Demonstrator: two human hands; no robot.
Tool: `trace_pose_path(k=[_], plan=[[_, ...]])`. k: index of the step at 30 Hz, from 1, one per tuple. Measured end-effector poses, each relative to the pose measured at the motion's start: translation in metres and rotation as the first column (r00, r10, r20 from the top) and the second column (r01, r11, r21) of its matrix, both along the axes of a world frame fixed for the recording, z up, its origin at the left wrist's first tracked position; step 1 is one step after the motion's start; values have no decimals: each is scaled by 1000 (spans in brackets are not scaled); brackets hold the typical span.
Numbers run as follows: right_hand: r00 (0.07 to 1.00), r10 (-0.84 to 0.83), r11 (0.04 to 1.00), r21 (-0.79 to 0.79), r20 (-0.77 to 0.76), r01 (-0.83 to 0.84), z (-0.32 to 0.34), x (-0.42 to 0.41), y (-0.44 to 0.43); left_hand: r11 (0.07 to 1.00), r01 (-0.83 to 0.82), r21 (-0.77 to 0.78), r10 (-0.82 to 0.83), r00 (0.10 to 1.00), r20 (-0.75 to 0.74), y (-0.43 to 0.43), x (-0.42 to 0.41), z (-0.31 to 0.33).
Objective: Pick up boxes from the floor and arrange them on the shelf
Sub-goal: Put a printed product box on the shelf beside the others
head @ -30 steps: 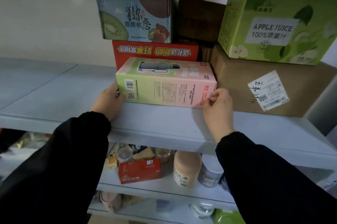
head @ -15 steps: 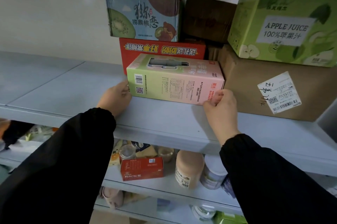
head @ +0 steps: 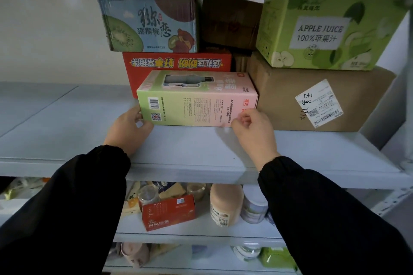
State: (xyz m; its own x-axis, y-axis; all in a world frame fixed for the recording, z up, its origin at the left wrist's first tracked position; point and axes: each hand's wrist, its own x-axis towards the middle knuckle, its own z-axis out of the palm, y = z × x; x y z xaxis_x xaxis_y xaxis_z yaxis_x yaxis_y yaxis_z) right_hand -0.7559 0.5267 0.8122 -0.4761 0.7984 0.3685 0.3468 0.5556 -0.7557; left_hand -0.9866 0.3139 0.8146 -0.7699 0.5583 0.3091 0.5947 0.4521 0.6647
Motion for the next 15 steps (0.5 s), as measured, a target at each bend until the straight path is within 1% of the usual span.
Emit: trace_pose_path(k=[2, 3, 4, 5, 6, 7, 9, 11, 13, 15], plan=[[998, 24, 999, 21, 60, -25, 2, 2, -3, 996, -79, 40, 80, 996, -35, -3, 2, 1], [994, 41, 998, 34, 104, -45, 3, 3, -5, 989, -123, 78, 130, 987, -91, -7, 3, 2], [983, 61, 996, 56, 171, -71, 5, 5, -7, 985, -130, 114, 150, 971, -188, -11, 5, 2], [960, 81, 990, 89, 266, -108, 7, 7, -10, 989, -91, 115, 122, 946, -302, -14, 8, 3], [921, 92, 979, 135, 378, -154, 9, 10, -14, 997, -23, 75, 51, 920, -388, -16, 14, 5], [871, 86, 961, 191, 484, -201, 12, 14, -18, 999, 55, -3, -50, 898, -437, -15, 21, 9], [784, 35, 920, 286, 620, -267, 16, 25, -27, 962, 192, -195, -263, 845, -465, -5, 38, 16], [747, -43, 901, 349, 664, -258, 20, 42, -36, 896, 292, -334, -428, 764, -482, 11, 55, 22], [727, -120, 906, 374, 676, -199, 21, 68, -45, 835, 389, -389, -545, 684, -485, 31, 76, 27], [719, -176, 933, 346, 672, -94, 21, 102, -53, 774, 480, -413, -633, 609, -478, 51, 100, 30]])
